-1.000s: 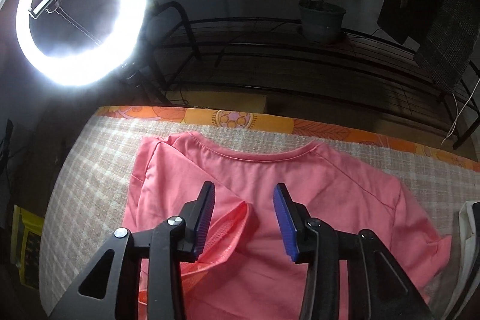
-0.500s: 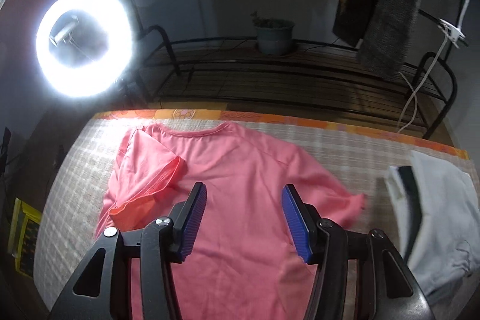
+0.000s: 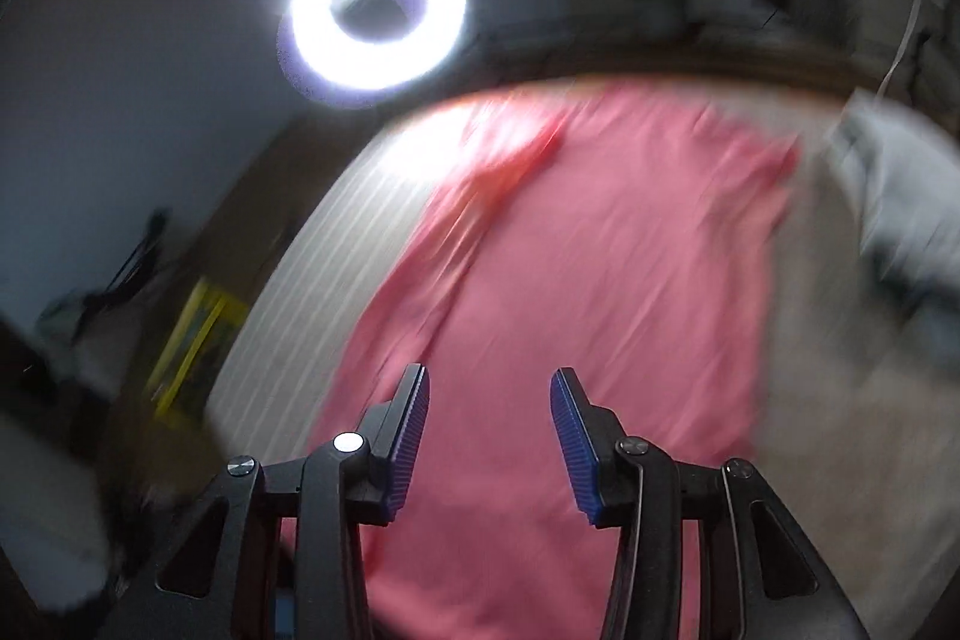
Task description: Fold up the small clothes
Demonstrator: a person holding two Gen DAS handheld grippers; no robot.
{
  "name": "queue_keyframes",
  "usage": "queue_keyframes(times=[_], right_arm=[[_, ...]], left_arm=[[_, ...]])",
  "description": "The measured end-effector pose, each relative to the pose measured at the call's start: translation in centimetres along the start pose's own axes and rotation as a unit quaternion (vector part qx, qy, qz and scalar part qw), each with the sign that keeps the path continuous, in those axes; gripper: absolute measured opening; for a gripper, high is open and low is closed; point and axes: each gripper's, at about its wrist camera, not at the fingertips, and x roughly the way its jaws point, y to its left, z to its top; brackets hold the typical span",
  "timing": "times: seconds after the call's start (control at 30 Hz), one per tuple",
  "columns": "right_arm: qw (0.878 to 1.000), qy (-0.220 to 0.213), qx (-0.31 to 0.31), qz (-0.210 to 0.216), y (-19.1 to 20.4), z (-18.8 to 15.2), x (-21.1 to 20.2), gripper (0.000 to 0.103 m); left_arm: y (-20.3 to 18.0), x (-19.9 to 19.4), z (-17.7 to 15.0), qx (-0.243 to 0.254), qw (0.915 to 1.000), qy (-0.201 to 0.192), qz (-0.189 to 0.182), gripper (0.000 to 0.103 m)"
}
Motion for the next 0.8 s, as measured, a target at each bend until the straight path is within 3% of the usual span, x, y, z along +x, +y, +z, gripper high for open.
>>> queue_keyframes(times=[0.13,0.27,0.3,0.33,0.37,0.43,0.5,0.57,0.67,0.73,0.8], right_arm=[[0.996,0.077,-0.024,0.034,3.6,-6.5,5.2,0.04],[0.992,0.12,-0.032,0.036,4.8,-9.6,9.2,0.038],[0.991,0.124,-0.033,0.035,4.9,-10.1,9.7,0.037],[0.991,0.123,-0.036,0.032,5.0,-10.4,10.1,0.036],[0.992,0.114,-0.042,0.03,5.4,-10.4,10.1,0.036],[0.991,0.115,-0.058,0.036,6.2,-10.6,10.2,0.012],[0.989,0.122,-0.055,0.06,6.9,-11.0,10.7,0.0],[0.988,0.123,-0.032,0.089,6.9,-11.2,10.4,0.0],[0.98,0.099,0.034,0.168,5.6,-10.7,8.5,0.0],[0.981,0.087,0.044,0.17,4.9,-11.0,7.9,0.0],[0.984,0.105,0.026,0.14,4.9,-11.8,8.6,0.0]], left_arm=[[0.3,1.3,0.1,-0.015,0.9996,0.021,-0.007,0.037],[0.2,1.7,0.3,-0.017,0.9996,0.024,-0.006,0.037],[0.2,1.7,0.3,-0.017,0.9996,0.022,-0.007,0.03],[0.1,1.8,0.3,-0.016,0.9996,0.022,-0.009,0.014],[0.0,2.0,0.3,-0.015,0.9996,0.023,-0.011,0.007],[-0.4,2.1,0.3,-0.007,0.9998,0.018,-0.006,0.001],[-1.0,1.8,0.5,0.006,0.9999,0.01,0.001,0.001],[-1.4,0.8,0.6,0.017,0.9998,-0.002,0.005,0.0],[-1.6,-0.8,0.4,0.042,0.9982,-0.029,0.031,0.0],[-1.5,-0.1,0.3,0.049,0.9981,-0.016,0.032,0.001],[-1.8,0.9,-0.2,0.066,0.9969,0.002,0.041,0.001]])
